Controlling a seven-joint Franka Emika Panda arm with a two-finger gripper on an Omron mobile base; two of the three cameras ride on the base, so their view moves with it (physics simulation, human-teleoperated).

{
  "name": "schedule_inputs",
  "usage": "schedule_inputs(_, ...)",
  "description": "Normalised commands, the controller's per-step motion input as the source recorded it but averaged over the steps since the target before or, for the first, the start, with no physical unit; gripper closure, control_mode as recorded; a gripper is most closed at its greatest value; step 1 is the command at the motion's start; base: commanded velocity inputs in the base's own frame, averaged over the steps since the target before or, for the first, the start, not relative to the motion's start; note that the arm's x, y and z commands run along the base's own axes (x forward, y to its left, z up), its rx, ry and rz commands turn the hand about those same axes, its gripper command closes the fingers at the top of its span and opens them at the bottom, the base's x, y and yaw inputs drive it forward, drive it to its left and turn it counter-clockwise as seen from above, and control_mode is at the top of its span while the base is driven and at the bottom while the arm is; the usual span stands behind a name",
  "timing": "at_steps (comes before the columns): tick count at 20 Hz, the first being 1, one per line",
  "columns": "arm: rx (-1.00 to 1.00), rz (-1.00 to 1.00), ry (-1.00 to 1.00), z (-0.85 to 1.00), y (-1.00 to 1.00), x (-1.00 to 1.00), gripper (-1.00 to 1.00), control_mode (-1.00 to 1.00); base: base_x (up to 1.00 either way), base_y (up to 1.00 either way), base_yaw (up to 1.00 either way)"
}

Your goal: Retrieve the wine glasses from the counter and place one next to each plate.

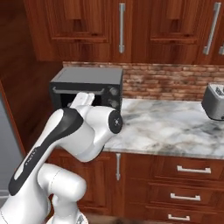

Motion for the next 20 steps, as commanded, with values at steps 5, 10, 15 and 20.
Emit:
schedule_inputs(5,0.00,0.00,0.00,0.00,0.00,0.00,-1.00,1.00,0.30,0.01,0.23)
schedule_inputs(10,0.00,0.00,0.00,0.00,0.00,0.00,-1.00,1.00,0.14,-0.01,0.24)
schedule_inputs(15,0.25,0.19,0.03,-0.30,-0.03,0.17,-1.00,-1.00,0.00,0.00,0.00)
schedule_inputs(20,0.12,0.11,0.07,-0.24,-0.06,0.34,-1.00,-1.00,0.00,0.00,0.00)
